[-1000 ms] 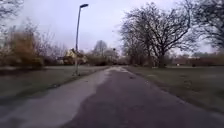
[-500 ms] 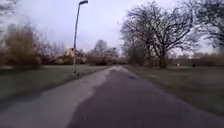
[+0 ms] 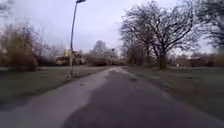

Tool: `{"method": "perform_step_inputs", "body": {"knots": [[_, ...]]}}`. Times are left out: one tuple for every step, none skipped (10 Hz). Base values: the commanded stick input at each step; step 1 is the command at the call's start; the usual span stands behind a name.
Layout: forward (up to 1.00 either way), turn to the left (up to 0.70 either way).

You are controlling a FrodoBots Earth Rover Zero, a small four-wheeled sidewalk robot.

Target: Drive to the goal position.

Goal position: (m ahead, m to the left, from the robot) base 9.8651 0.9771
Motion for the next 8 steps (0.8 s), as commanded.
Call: {"method": "perform_step_inputs", "body": {"knots": [[0.85, 0.0], [0.85, 0.0], [0.9, 0.0], [1.0, 0.0], [1.0, 0.0], [1.0, 0.0], [1.0, 0.0], [1.0, 0.0]]}}
